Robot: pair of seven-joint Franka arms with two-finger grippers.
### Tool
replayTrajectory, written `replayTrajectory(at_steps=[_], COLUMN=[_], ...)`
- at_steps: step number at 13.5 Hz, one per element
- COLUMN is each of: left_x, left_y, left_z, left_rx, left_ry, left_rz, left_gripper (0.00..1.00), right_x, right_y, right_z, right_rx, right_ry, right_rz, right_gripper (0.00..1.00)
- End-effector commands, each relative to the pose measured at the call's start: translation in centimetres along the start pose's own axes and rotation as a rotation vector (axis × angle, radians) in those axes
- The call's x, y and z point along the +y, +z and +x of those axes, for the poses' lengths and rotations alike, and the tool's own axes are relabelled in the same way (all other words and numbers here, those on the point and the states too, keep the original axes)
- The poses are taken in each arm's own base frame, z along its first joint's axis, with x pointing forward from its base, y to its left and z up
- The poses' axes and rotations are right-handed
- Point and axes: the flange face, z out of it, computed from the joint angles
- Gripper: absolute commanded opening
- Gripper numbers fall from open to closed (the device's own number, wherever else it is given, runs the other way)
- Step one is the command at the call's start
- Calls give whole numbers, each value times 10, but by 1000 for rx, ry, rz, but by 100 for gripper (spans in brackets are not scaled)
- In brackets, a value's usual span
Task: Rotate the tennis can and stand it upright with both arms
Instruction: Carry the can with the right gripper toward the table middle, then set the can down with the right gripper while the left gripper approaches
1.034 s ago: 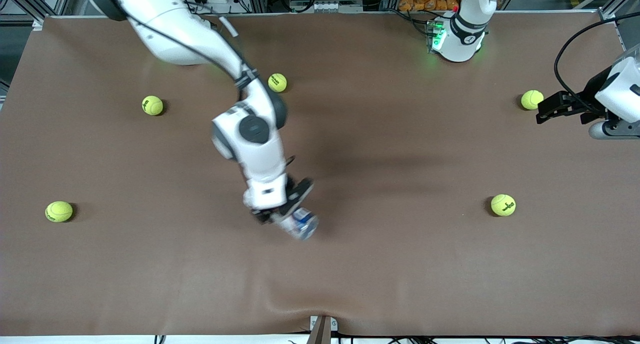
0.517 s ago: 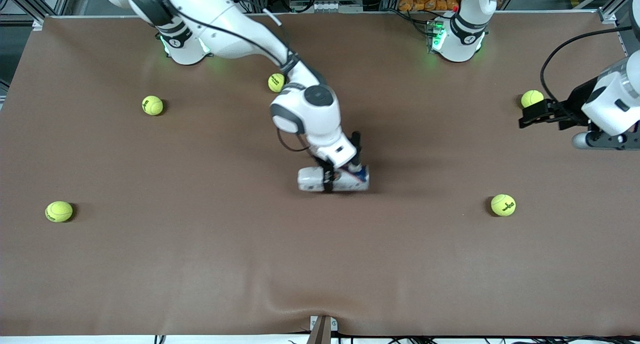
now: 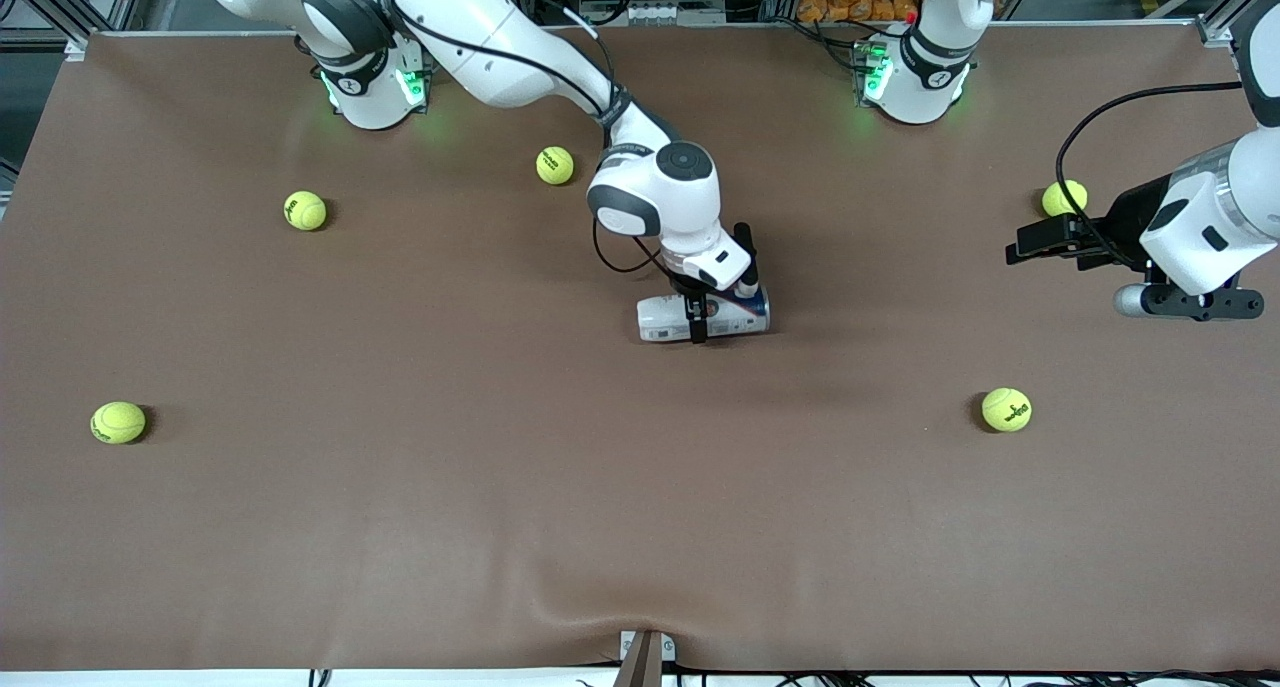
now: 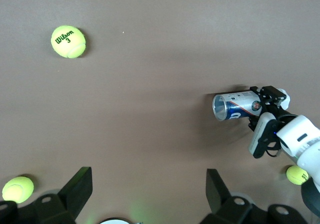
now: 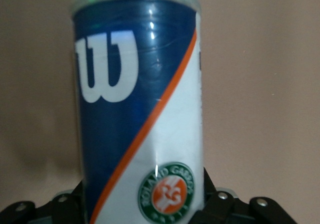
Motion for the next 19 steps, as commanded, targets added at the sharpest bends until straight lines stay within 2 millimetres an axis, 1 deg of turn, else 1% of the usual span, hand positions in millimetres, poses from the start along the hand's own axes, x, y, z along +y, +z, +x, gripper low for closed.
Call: replayTrajectory(at_steps=[1, 2, 5, 7, 8, 9, 10, 11, 12, 13, 14, 15, 16, 18, 19], left_x=[-1, 0, -6, -5, -5, -6, -11, -26, -38, -50, -59, -62, -65, -65, -66], left_y=[6, 12, 16, 23, 28, 35, 43, 50, 61, 70, 78, 84, 90, 101, 108], left_z=[3, 6, 11, 14, 16, 20, 26, 31, 37, 41, 45, 47, 49, 55, 56], left_rx=[-24, -36, -46, -60, -69, -79, -91, -96, -119, -138, -153, -164, -168, -175, -181], left_ry=[18, 15, -2, -5, -4, 24, 53, 63, 81, 88, 85, 87, 102, 127, 130], left_rz=[-47, -68, -124, -149, -160, -173, -191, -220, -270, -326, -362, -373, -379, -420, -443], left_gripper=[100, 100, 100, 100, 100, 100, 100, 100, 100, 100, 100, 100, 100, 100, 100], right_x=[-1, -3, -2, 0, -3, -2, 5, 5, 8, 3, 2, 6, 18, 34, 50], right_y=[24, 27, 24, 16, 7, -5, -22, -30, -47, -61, -75, -93, -118, -156, -179], right_z=[-6, -5, -3, 4, 11, 18, 22, 24, 30, 40, 46, 48, 45, 41, 31], right_rx=[27, 37, 41, 57, 69, 85, 100, 101, 117, 129, 130, 117, 96, 66, 55], right_ry=[30, 29, 61, 61, 59, 82, 111, 109, 105, 96, 95, 96, 105, 136, 180], right_rz=[-13, -13, -16, -26, -29, -36, -48, -49, -61, -64, -63, -64, -77, -81, -75], right_gripper=[99, 100, 100, 100, 100, 100, 100, 100, 100, 100, 100, 100, 100, 100, 100])
